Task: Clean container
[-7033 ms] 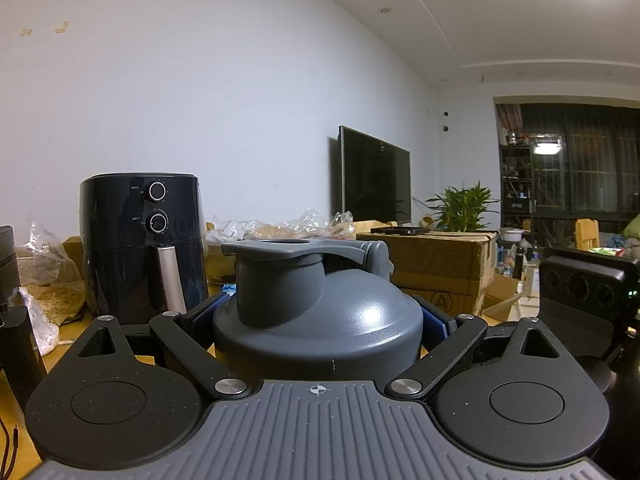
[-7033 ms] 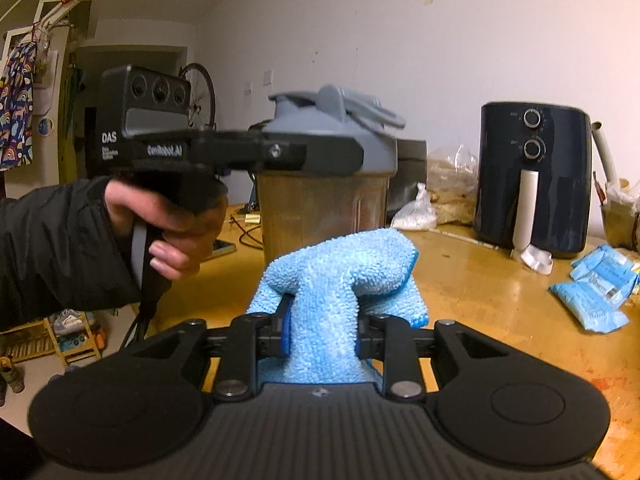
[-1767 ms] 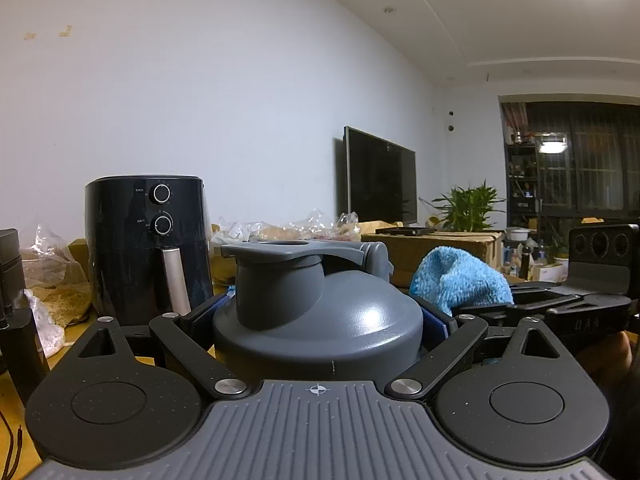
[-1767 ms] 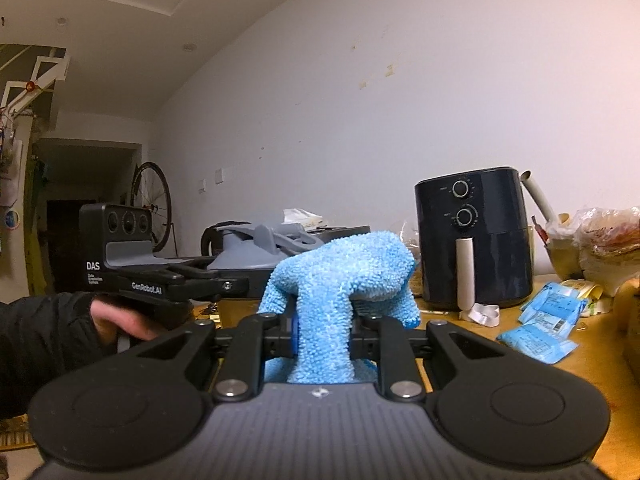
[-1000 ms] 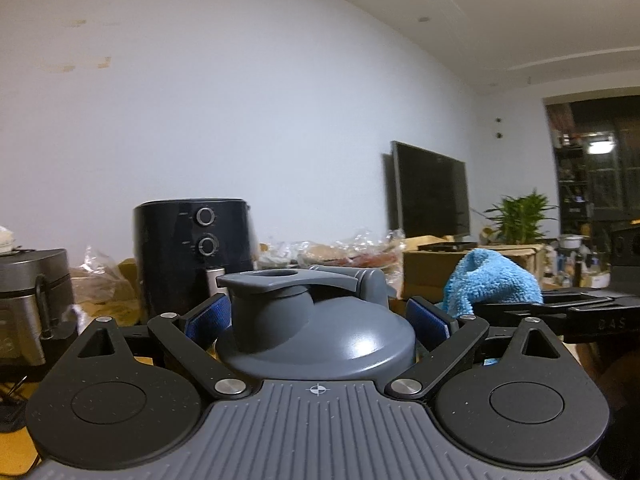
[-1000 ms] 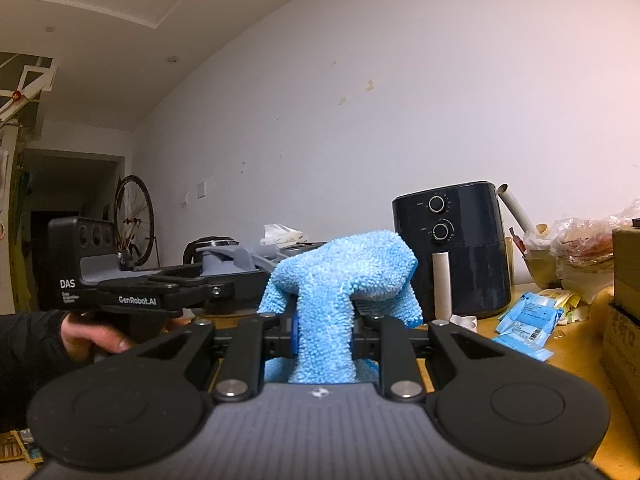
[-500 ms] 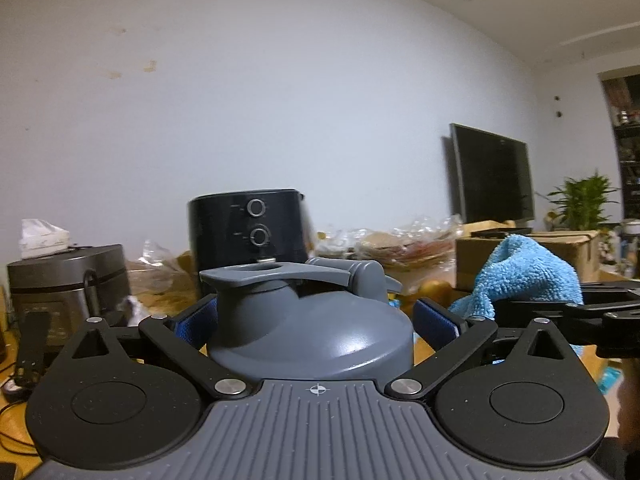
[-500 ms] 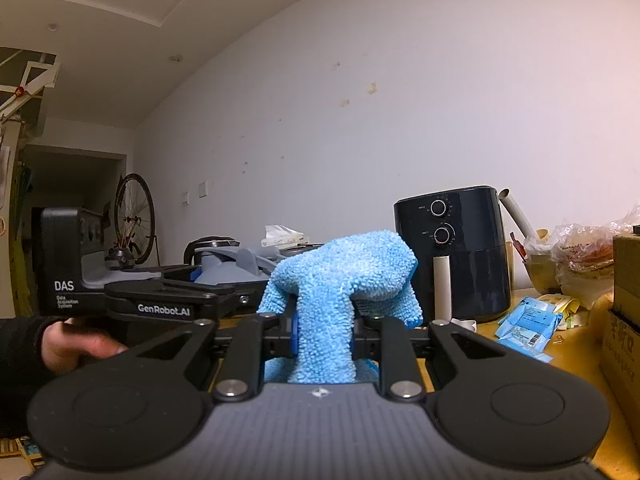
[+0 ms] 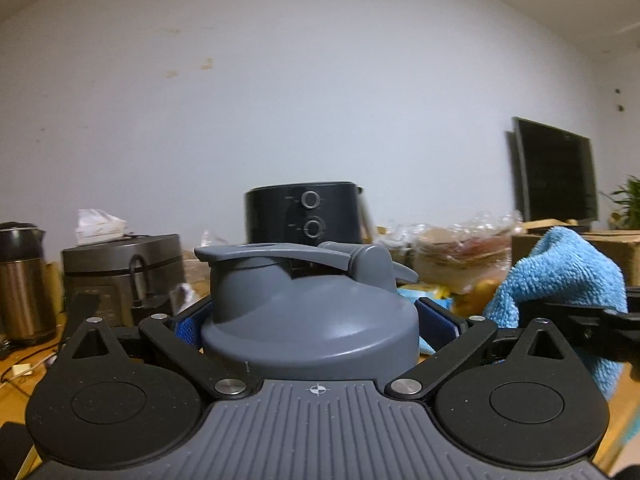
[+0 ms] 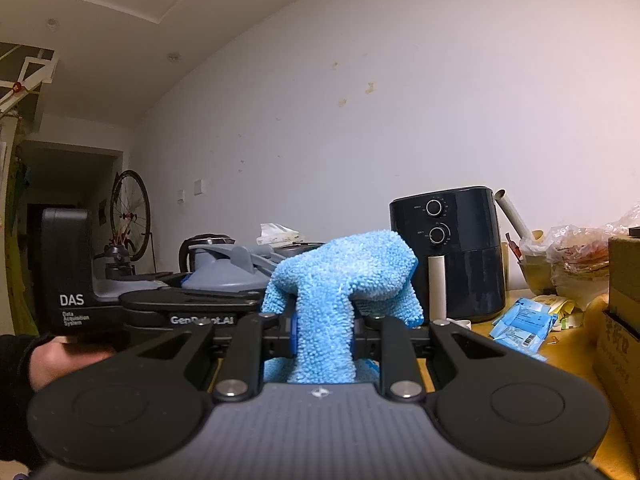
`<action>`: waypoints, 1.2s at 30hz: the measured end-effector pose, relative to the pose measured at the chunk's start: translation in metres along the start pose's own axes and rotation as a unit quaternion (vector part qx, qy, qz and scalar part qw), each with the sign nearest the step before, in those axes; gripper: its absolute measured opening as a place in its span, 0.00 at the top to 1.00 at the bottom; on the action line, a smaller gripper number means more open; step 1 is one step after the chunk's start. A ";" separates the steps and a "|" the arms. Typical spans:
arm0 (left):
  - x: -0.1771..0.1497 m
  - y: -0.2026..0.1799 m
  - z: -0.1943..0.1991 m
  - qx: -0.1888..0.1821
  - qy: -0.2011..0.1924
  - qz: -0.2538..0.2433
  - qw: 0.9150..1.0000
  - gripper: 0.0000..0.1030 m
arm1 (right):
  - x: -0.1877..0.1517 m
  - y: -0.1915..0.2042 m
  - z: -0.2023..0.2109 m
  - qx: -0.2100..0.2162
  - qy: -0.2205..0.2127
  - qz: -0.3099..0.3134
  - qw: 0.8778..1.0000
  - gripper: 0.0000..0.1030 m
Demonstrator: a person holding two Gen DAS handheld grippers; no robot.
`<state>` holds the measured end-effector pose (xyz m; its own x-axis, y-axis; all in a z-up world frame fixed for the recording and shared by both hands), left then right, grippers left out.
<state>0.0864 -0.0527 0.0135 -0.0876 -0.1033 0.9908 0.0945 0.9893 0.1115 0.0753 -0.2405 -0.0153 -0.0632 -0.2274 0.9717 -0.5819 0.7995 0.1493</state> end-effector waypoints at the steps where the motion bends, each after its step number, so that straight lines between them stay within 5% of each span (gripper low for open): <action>1: 0.000 0.000 0.000 0.012 0.000 0.001 1.000 0.00 | 0.000 0.000 0.000 -0.001 0.000 0.001 1.000 0.81; 16: 0.009 -0.013 0.000 0.145 0.008 -0.004 0.989 0.00 | 0.001 -0.006 0.001 -0.010 0.006 0.006 1.000 0.77; 36: 0.009 -0.017 0.000 0.204 0.015 0.017 0.979 0.01 | -0.001 -0.004 0.002 -0.015 0.010 0.014 1.000 0.77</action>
<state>0.0836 -0.0707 0.0207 -0.0622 -0.0674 0.9958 -0.3083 0.9502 0.0450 0.0762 -0.2443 -0.0171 -0.0624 -0.1928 0.9793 -0.5558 0.8216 0.1264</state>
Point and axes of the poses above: each gripper's, at about its wrist camera, not at the fingertips, and z roughly against the way its jaws point, y to its left, x to its top, the point moved 5 cm from there along -z, roughly the way its jaws point, and after that the axes turned 8 degrees about -y, right-handed, at the moved point
